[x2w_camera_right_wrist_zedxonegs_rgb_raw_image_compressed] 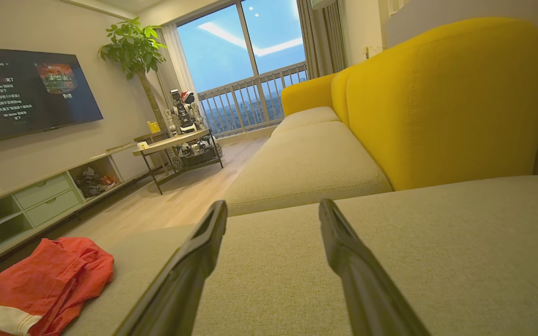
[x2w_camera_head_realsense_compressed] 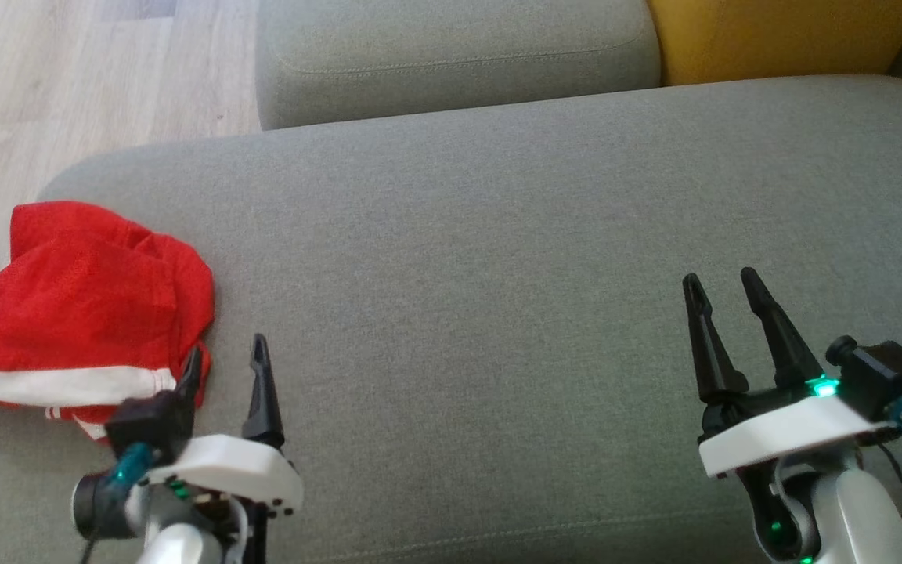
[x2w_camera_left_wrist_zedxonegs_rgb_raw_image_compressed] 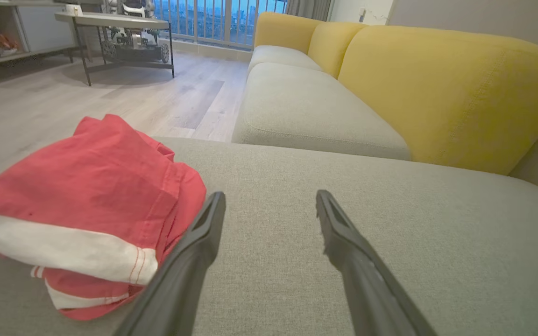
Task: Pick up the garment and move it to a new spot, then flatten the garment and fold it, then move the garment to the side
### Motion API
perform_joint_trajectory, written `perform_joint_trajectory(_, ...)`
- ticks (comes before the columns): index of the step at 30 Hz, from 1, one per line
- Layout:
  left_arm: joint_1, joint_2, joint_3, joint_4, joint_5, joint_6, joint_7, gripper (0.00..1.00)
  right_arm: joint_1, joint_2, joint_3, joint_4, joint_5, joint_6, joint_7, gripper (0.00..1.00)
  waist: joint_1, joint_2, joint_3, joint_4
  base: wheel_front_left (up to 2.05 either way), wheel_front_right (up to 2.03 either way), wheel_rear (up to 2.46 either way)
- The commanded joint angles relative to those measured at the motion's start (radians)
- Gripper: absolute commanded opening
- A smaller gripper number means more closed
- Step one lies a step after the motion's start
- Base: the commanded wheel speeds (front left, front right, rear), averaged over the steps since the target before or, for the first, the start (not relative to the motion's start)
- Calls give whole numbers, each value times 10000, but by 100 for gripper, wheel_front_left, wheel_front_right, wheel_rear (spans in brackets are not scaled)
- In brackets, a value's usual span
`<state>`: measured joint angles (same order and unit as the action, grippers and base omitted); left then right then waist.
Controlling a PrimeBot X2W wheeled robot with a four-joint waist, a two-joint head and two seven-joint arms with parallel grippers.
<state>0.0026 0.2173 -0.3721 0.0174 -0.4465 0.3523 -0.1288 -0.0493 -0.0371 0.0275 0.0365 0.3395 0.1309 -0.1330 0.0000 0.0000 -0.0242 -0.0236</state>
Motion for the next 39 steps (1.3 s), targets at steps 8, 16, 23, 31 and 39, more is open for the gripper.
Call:
perform_joint_trajectory(8,-893,672,-842,-461,1014,991,-402,100,-236,-109,174,-429,-1147,-1,-367,100,0,0,-43,-74,0,0,0)
perform_joint_trajectory(16,-1000,870,-1412,-439,1517,1488,-610,100,-174,-114,226,-233,-2118,-1,-573,100,0,0,-53,-90,0,0,0)
perform_joint_trajectory(23,-888,709,-1502,-768,1503,1560,-818,100,-171,-119,78,-181,-2177,-1,-780,100,0,0,-55,-70,0,0,0)
perform_joint_trajectory(31,-357,73,-625,-986,1564,880,-1056,100,-108,-125,-153,98,-1949,-2,-1016,100,0,0,-80,-69,0,0,0)
perform_joint_trajectory(39,133,-791,317,-821,2467,-368,-1323,100,-146,-131,-34,226,-2316,-2,-1281,100,0,0,-126,-109,0,0,0)
